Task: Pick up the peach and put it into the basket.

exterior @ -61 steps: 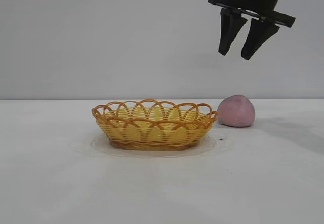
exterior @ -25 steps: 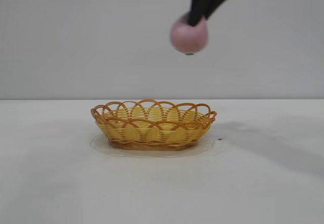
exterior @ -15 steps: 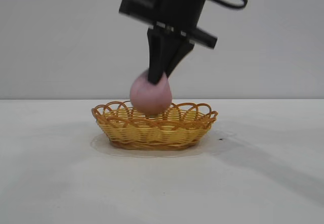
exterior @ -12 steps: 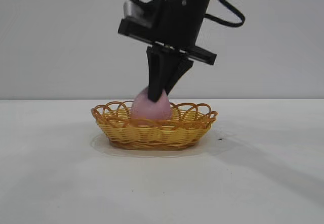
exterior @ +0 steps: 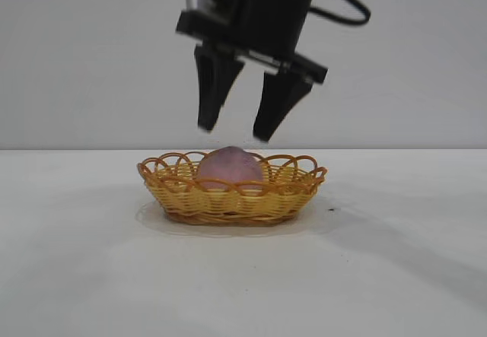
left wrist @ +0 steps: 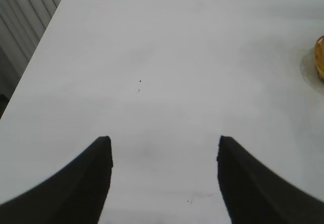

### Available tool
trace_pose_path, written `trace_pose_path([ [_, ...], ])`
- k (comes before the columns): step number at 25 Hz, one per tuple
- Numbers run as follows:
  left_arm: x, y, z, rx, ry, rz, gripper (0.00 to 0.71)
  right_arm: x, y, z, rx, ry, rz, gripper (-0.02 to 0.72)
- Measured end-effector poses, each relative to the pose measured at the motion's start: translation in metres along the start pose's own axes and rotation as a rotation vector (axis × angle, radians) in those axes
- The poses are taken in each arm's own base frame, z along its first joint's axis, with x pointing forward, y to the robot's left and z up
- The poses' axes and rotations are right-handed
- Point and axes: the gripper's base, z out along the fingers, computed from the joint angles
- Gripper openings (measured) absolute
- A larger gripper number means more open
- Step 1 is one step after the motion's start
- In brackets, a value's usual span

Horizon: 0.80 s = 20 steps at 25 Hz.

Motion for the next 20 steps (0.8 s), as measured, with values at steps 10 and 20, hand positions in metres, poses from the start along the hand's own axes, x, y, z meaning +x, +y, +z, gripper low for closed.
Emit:
trace_pose_path([
  [10, 0.0, 0.0, 0.0, 0.0, 0.0, 0.0, 0.436, 0.015, -0.109, 0.027, 0.055, 0.058, 0.285, 0.472],
  [20, 0.0, 0.0, 0.0, 0.0, 0.0, 0.0, 0.436, 0.054, -0.074, -0.068, 0.038, -0.033, 0.254, 0.415],
])
